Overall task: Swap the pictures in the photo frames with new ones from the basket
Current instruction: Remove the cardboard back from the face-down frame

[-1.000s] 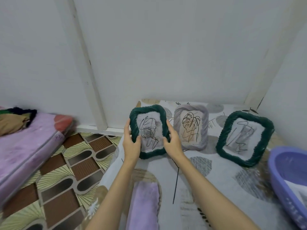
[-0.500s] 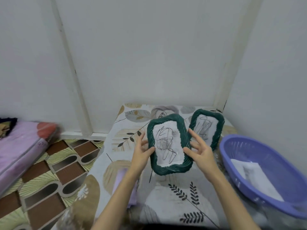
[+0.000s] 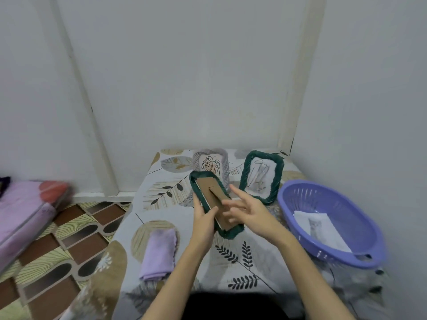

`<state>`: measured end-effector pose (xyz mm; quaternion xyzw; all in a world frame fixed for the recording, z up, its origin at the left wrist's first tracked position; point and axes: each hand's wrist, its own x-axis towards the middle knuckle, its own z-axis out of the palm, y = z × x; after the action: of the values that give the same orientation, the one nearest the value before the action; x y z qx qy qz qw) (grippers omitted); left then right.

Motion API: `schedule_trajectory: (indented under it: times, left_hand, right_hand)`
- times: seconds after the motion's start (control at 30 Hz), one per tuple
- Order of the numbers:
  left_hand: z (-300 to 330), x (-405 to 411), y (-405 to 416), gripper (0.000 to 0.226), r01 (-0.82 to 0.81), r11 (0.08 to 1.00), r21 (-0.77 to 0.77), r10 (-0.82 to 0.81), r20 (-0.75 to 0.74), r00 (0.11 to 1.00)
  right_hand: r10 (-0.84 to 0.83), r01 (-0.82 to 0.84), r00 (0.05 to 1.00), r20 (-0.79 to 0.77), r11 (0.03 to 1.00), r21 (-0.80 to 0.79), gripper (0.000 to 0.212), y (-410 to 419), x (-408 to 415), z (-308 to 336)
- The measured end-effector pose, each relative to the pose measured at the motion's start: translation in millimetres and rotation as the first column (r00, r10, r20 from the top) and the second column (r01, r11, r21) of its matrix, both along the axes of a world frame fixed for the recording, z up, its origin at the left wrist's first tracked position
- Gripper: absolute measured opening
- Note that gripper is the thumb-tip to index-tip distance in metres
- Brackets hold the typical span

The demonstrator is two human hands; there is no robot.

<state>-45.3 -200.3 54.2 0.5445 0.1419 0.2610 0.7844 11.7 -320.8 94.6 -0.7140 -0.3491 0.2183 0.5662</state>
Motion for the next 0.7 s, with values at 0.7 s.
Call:
schedule_trajectory:
  times: [0.7]
  left_hand:
    - [-60.5,-22.8,26.1,0.073,0.345,0.647,0.680,0.063,-0.498,0.865]
  right_hand:
    - [-0.175,0.263,0.956,0.236,0.870,-0.417,0.083,-6.1,6.5,-107.8]
